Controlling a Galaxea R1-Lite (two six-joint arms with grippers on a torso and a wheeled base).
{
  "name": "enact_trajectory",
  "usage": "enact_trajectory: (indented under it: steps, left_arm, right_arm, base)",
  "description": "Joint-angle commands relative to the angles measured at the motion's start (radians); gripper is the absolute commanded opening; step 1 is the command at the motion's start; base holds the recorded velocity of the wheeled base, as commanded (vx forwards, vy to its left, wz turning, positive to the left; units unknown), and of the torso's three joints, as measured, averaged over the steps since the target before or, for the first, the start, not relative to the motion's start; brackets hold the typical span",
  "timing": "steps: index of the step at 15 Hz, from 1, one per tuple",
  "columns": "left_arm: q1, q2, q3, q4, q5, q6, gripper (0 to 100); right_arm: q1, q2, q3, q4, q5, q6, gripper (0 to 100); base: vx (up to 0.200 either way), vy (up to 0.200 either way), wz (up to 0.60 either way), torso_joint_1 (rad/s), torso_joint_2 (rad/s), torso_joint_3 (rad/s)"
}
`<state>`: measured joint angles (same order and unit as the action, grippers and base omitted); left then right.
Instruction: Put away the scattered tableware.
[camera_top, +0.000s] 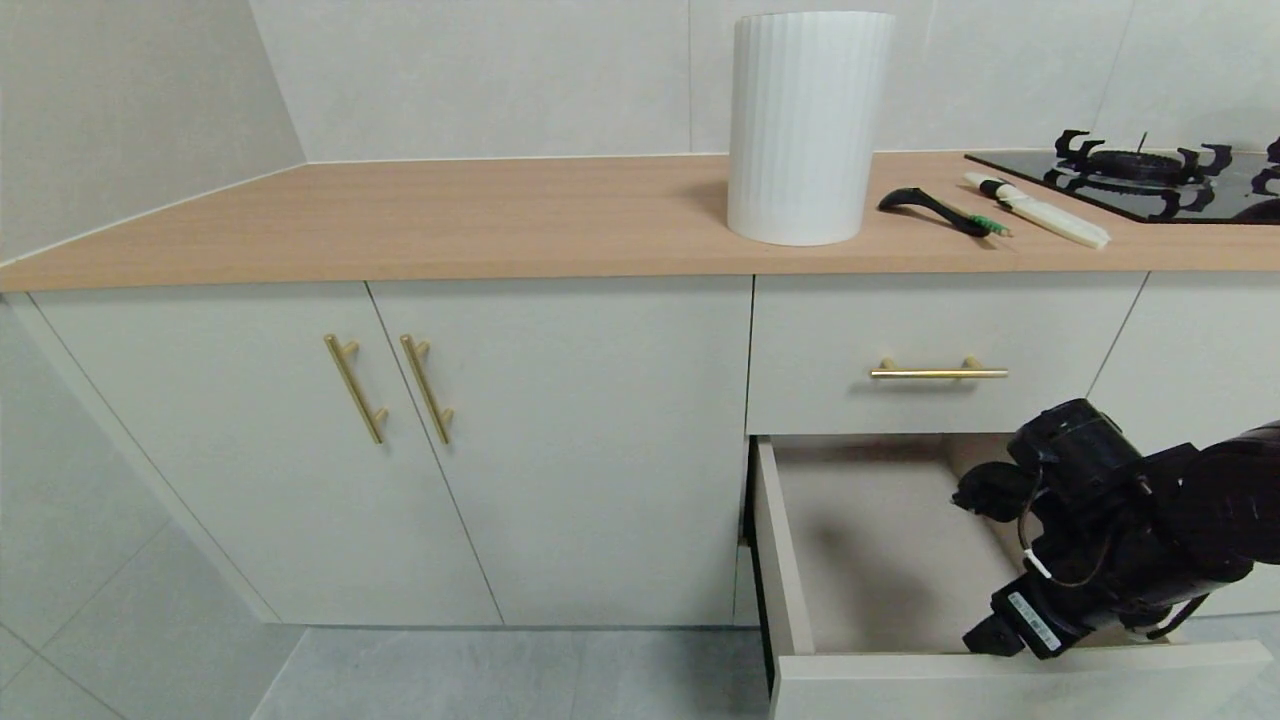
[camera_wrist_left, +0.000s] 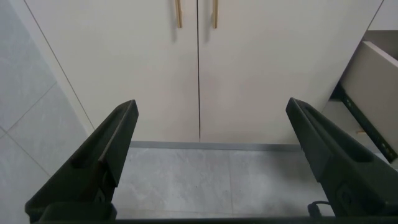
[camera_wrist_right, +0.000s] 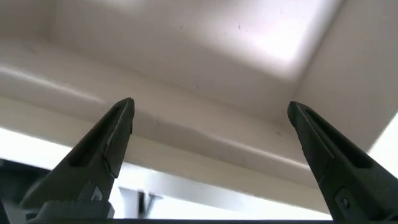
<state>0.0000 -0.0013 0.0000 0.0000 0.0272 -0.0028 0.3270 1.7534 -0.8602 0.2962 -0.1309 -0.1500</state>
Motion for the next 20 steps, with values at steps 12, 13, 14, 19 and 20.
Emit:
enact_trajectory:
  steps: [12, 13, 14, 19, 20]
  left_arm:
    - [0.000, 0.001, 0.000, 0.000, 0.000, 0.000, 100]
    - [0.000, 0.001, 0.000, 0.000, 0.000, 0.000, 100]
    - [0.000, 0.001, 0.000, 0.000, 0.000, 0.000, 100]
    - [0.000, 0.001, 0.000, 0.000, 0.000, 0.000, 100]
    - [0.000, 0.001, 0.000, 0.000, 0.000, 0.000, 100]
  right_arm:
    - [0.090, -0.015, -0.023, 0.287, -0.038, -0.034, 100]
    - [0.090, -0.012, -0.026, 0.285, -0.041, -0.033, 100]
    - [0.089, -0.011, -0.033, 0.279, -0.041, -0.028, 100]
    - [0.066, -0.012, -0.187, 0.259, -0.035, 0.181, 100]
    - [0.060, -0.011, -0.206, 0.250, -0.033, 0.219, 100]
  base:
    - [0.000, 0.000, 0.00, 0.000, 0.00, 0.000]
    - [0.000, 0.000, 0.00, 0.000, 0.00, 0.000]
    - [0.000, 0.000, 0.00, 0.000, 0.00, 0.000]
    - [0.000, 0.000, 0.00, 0.000, 0.00, 0.000]
    - [0.000, 0.000, 0.00, 0.000, 0.00, 0.000]
